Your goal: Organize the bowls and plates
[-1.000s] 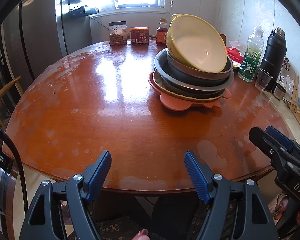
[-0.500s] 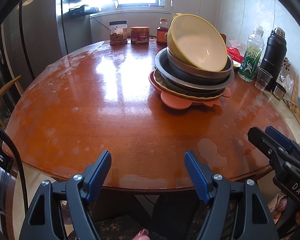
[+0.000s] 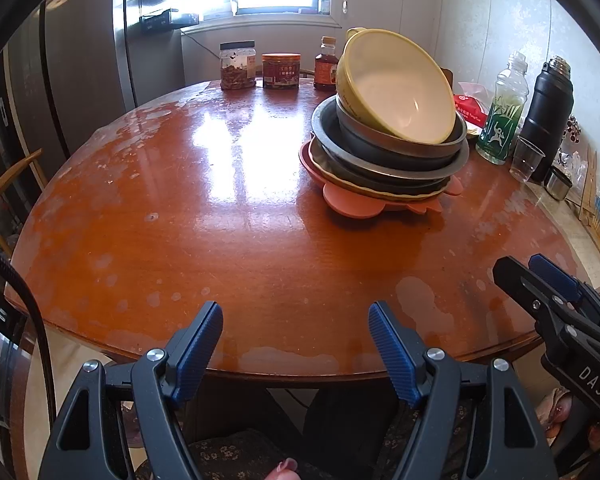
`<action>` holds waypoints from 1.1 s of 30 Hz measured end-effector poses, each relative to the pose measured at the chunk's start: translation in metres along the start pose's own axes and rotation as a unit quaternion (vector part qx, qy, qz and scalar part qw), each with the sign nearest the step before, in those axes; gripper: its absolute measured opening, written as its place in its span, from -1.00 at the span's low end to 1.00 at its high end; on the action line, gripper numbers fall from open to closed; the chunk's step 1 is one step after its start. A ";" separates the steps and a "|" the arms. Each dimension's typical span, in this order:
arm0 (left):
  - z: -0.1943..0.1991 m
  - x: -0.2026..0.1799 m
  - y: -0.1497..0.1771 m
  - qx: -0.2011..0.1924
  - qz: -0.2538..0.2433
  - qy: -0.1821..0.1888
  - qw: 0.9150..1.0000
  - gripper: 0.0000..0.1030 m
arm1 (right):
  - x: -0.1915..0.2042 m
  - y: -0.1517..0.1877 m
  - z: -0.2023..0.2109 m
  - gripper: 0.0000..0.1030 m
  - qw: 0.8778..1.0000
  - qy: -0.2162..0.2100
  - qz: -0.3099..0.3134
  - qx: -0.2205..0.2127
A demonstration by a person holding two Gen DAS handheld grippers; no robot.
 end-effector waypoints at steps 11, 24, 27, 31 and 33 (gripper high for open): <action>0.001 0.001 0.000 -0.001 0.001 0.000 1.000 0.46 | 0.000 0.001 0.000 0.51 1.000 -0.001 0.000 0.000; 0.000 0.003 0.000 0.002 0.003 0.000 1.000 0.46 | 0.000 0.000 0.002 0.51 1.000 0.002 -0.002 -0.003; -0.001 0.004 -0.001 0.002 0.006 -0.001 1.000 0.46 | -0.001 0.000 0.001 0.51 1.000 0.003 -0.002 -0.003; -0.003 0.008 -0.002 0.002 0.011 -0.001 1.000 0.46 | -0.003 -0.001 0.001 0.51 1.000 0.004 -0.003 -0.004; -0.004 0.011 -0.003 0.002 0.013 0.000 1.000 0.46 | -0.006 -0.001 0.000 0.51 1.000 0.006 -0.005 -0.004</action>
Point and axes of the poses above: each gripper's, at about its wrist camera, not at the fingertips, and z roughly against the way its jaws point, x to its left, y to its underside, the point moved 7 cm from there along -z, roughly the way its jaws point, and after that the axes turned 13 degrees about x, right-handed, at the moved point
